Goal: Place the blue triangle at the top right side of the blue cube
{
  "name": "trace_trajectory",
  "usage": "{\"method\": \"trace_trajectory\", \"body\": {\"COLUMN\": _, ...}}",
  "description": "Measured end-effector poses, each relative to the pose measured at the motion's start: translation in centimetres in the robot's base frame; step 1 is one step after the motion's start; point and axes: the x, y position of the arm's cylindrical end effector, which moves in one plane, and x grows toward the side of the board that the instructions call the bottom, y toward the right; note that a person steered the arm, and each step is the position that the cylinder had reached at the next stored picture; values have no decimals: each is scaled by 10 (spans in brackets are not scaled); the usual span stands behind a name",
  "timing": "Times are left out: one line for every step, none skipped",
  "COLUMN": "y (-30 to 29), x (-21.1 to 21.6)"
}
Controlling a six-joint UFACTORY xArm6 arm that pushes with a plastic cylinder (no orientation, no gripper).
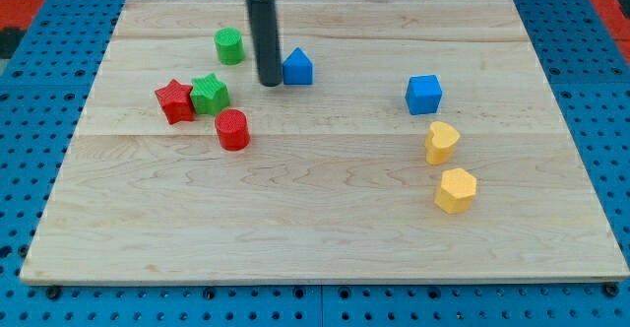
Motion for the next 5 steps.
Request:
{"method": "trace_trajectory", "body": {"y": 24, "x": -29}}
{"method": "trace_trajectory", "body": {"y": -18, "x": -46}}
{"method": "trace_trajectory", "body": {"y": -22, "x": -53}}
{"method": "trace_trajectory", "body": {"y": 16, "x": -25}}
{"method": "trace_trajectory", "body": {"y": 88, "x": -16}}
